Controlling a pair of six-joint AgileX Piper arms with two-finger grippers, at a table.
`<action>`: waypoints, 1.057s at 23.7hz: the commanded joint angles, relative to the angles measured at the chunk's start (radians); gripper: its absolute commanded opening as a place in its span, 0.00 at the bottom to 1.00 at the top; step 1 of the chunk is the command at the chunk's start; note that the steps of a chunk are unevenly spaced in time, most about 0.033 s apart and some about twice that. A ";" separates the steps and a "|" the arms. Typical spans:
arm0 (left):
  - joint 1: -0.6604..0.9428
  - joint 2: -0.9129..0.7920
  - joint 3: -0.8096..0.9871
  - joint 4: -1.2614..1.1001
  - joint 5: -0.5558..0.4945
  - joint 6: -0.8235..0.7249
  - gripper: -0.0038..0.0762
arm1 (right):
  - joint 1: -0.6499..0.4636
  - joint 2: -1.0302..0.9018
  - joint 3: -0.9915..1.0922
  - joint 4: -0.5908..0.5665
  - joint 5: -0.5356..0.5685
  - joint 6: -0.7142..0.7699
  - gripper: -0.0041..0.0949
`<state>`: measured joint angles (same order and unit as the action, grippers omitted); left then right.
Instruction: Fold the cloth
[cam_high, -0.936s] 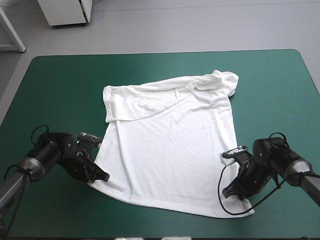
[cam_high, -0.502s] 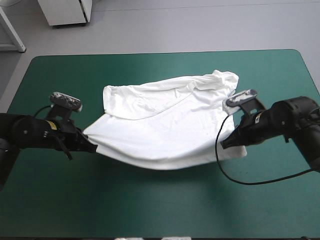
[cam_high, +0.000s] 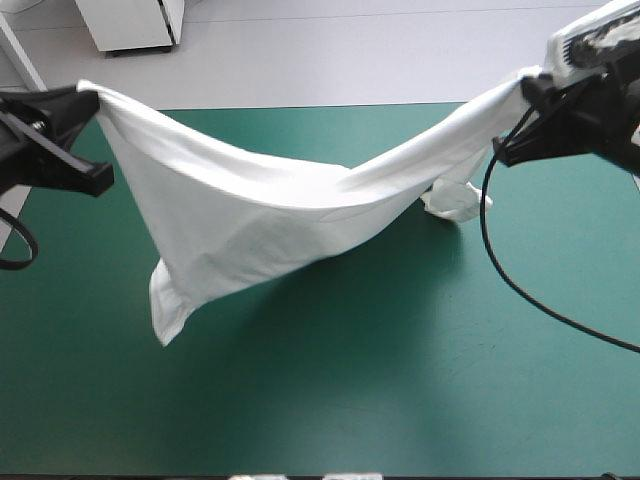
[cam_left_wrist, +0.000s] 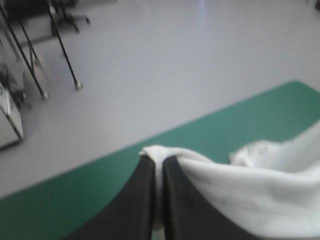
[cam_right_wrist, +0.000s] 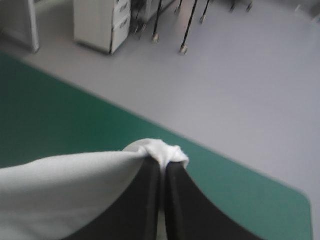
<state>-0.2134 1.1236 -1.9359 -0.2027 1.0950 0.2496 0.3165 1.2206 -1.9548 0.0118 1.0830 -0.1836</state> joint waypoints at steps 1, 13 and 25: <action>-0.003 0.045 -0.113 -0.016 -0.223 0.007 0.04 | -0.001 -0.018 -0.069 -0.076 -0.306 0.023 0.03; -0.003 0.442 -0.354 -0.009 -0.981 0.266 0.04 | -0.033 0.449 -0.573 -0.409 -0.674 0.221 0.02; -0.003 0.778 -0.835 -0.068 -1.104 0.285 0.04 | -0.282 0.708 -0.868 -0.243 -0.948 0.260 0.02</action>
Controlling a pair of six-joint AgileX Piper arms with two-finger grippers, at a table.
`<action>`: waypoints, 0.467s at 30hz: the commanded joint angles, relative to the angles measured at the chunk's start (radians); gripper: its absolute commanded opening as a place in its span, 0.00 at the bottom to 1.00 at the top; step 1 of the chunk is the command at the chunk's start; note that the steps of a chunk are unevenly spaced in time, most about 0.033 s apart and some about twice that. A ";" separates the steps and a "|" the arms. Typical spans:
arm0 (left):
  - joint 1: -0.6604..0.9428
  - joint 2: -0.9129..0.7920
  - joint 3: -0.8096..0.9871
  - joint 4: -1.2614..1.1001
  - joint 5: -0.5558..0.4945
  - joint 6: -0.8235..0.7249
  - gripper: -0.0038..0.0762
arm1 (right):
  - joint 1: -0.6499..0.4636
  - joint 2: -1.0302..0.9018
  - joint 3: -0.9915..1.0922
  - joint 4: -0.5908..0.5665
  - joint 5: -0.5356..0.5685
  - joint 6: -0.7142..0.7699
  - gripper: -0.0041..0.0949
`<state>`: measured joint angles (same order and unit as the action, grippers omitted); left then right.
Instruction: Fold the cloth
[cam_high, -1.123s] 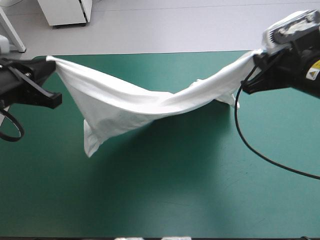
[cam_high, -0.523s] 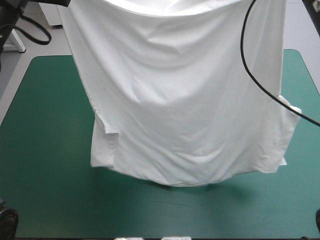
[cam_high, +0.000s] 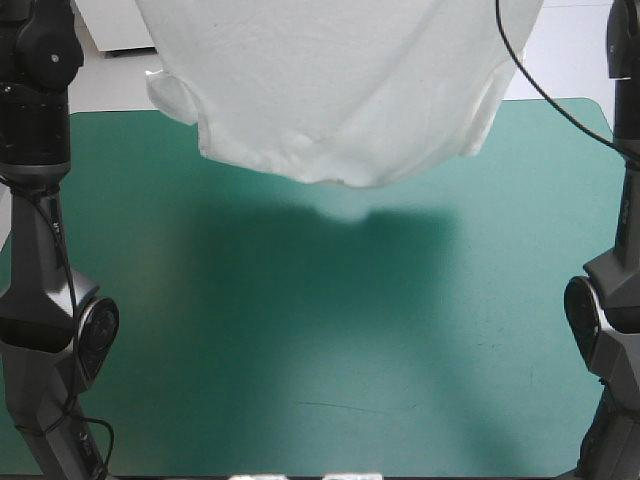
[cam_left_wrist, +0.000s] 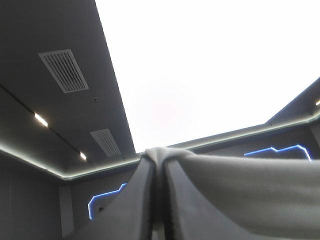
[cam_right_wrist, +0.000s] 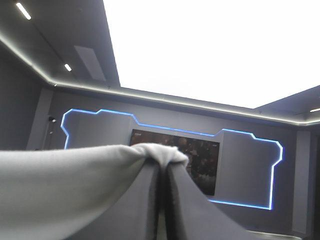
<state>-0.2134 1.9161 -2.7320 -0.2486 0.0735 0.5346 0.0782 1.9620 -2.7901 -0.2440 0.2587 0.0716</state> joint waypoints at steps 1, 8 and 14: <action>-0.003 -0.003 -0.037 -0.023 -0.084 0.000 0.04 | -0.051 -0.027 -0.032 0.013 -0.123 0.005 0.02; 0.064 0.103 0.012 -0.140 0.051 0.000 0.04 | -0.053 0.067 -0.032 0.035 -0.014 0.007 0.02; 0.089 0.129 0.110 -0.158 0.145 0.000 0.04 | -0.044 0.151 -0.030 0.073 0.229 -0.021 0.02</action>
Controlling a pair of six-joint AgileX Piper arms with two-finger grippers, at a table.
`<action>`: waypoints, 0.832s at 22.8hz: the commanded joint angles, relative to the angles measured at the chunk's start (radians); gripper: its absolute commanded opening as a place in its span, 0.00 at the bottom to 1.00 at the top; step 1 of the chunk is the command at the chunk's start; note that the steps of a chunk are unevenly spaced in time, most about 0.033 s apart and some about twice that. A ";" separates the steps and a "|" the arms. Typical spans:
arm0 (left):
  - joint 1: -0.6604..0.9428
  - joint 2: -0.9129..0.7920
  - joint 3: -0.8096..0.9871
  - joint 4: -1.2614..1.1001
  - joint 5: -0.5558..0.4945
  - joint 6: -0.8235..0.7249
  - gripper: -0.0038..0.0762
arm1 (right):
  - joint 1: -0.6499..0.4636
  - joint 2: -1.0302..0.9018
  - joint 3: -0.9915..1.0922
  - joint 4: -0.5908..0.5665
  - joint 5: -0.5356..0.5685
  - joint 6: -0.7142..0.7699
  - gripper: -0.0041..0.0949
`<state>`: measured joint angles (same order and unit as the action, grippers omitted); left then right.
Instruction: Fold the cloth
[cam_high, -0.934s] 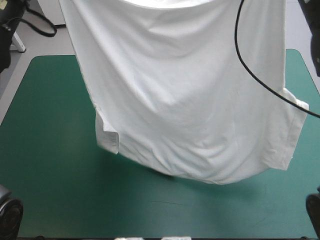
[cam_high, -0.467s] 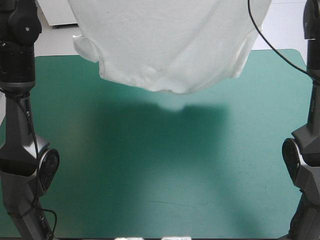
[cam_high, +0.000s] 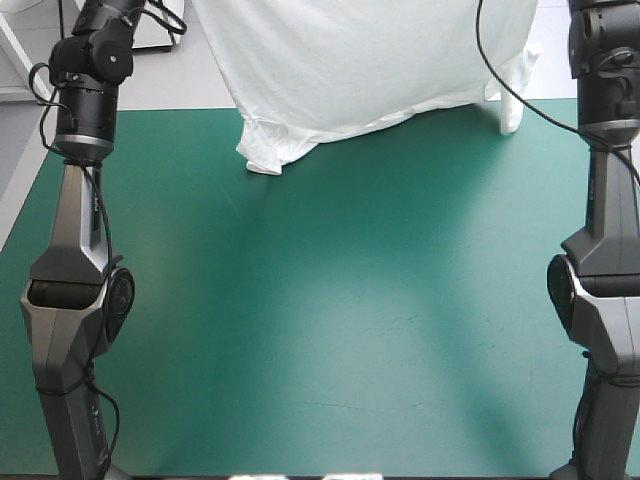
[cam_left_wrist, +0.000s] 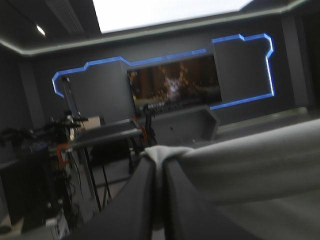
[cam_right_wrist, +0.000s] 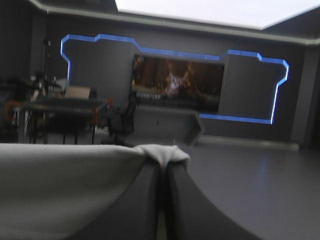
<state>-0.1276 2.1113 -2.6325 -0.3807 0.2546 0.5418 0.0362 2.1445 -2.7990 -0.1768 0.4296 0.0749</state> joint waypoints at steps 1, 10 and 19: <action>0.004 -0.066 0.025 -0.038 -0.020 -0.009 0.04 | 0.001 -0.027 -0.018 0.015 0.105 -0.046 0.02; -0.008 -0.055 0.101 -0.098 0.501 -0.092 0.04 | 0.012 -0.022 0.159 0.268 0.586 -0.309 0.02; -0.008 -0.038 0.177 -0.055 1.034 -0.350 0.04 | 0.012 -0.092 0.352 0.334 0.778 -0.308 0.02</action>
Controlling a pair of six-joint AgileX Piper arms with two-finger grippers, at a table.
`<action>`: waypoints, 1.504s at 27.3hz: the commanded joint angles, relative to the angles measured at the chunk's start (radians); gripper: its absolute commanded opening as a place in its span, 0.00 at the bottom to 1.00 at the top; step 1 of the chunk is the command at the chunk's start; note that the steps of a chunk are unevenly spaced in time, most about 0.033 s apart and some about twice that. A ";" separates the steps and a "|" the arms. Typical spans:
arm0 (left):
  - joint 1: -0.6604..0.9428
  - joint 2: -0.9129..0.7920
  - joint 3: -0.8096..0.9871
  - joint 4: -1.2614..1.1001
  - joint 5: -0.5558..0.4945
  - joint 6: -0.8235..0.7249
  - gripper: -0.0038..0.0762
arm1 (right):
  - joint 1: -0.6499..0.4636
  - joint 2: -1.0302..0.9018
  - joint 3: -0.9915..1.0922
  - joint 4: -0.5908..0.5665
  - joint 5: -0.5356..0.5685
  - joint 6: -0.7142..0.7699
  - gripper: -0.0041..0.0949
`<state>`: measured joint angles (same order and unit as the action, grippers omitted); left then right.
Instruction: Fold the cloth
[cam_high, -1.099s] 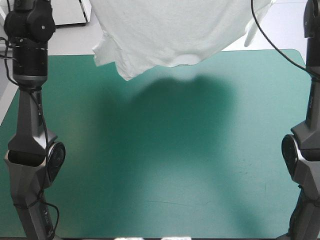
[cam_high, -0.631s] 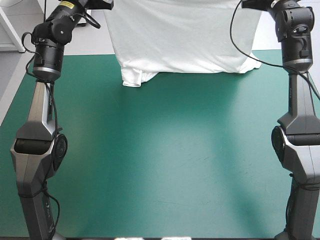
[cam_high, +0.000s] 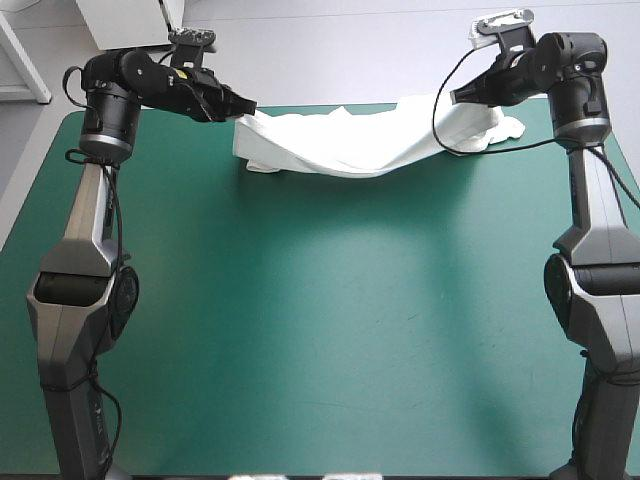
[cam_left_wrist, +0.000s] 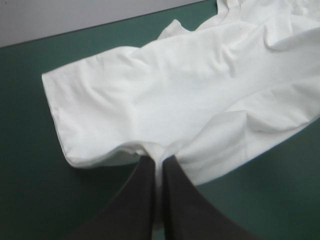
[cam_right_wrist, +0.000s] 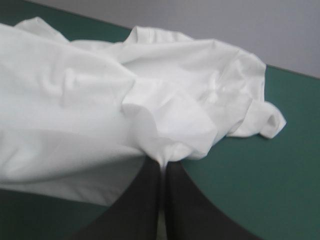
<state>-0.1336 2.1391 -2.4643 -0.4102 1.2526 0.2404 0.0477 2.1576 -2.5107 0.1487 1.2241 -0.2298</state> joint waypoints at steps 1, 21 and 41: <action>-0.002 -0.074 0.039 -0.024 0.036 -0.067 0.04 | 0.000 -0.115 0.104 0.008 -0.014 -0.004 0.02; -0.106 -0.759 1.134 0.119 0.036 -0.050 0.04 | 0.000 -0.749 1.180 -0.062 0.025 -0.029 0.02; -0.123 -1.139 1.665 0.107 0.036 -0.126 0.04 | 0.000 -1.152 1.640 -0.030 0.025 0.027 0.02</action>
<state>-0.2519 1.0347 -0.8224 -0.2763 1.2338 0.1286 0.0477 1.0564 -0.9096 0.1056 1.2355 -0.2064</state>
